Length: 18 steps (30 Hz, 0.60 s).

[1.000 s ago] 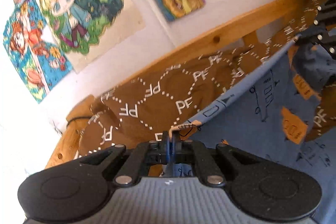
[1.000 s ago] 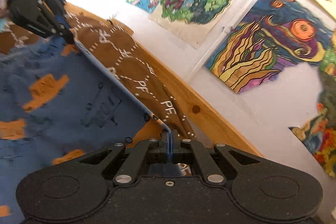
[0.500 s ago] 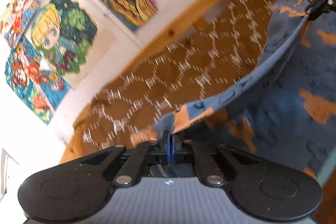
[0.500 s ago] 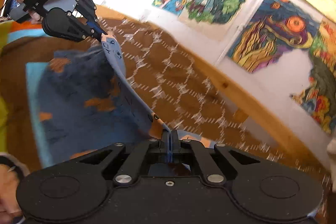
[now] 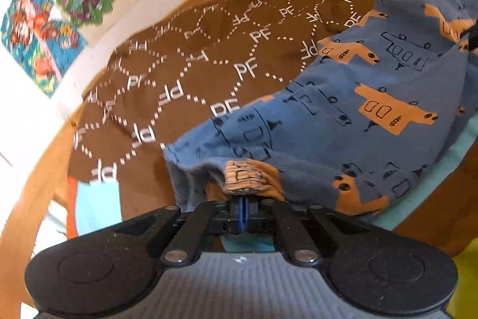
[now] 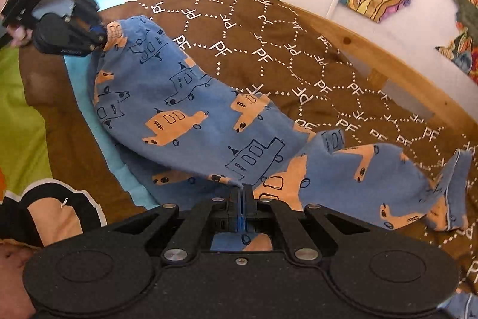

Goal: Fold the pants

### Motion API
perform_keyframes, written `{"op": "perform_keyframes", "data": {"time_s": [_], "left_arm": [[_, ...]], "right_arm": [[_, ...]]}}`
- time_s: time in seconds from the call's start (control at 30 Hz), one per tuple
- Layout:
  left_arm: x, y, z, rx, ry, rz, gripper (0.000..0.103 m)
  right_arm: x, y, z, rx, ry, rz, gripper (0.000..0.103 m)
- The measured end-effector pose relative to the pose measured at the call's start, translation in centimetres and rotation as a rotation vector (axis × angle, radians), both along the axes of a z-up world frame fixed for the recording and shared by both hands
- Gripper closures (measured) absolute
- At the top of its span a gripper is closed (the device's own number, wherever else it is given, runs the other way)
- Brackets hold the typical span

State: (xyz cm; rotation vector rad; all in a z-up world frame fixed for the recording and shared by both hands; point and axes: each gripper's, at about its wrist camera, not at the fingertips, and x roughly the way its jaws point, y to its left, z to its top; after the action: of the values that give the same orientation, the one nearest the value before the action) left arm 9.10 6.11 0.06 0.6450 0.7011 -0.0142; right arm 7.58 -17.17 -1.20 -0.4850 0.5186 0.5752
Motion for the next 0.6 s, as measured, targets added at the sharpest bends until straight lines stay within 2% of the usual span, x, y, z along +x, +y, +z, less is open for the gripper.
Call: {"op": "perform_keyframes", "data": {"time_s": [0.13, 0.2, 0.43, 0.6], "left_arm": [[-0.8, 0.8, 0.7, -0.141, 0.032, 0.053, 0.092], [-1.1, 1.3, 0.9, -0.221, 0.038, 0.088, 0.082], [-0.1, 3.7, 1.8, -0.534, 0.036, 0.264, 0.063], [0.0, 5.0, 2.5, -0.659, 0.032, 0.324, 0.053]], "right_arm": [[0.1, -0.3, -0.2, 0.008, 0.017, 0.008, 0.103], [0.4, -0.5, -0.3, 0.013, 0.022, 0.009, 0.102], [0.7, -0.9, -0.5, 0.040, 0.037, 0.003, 0.101], [0.7, -1.1, -0.6, 0.042, 0.041, 0.000, 0.101]]}}
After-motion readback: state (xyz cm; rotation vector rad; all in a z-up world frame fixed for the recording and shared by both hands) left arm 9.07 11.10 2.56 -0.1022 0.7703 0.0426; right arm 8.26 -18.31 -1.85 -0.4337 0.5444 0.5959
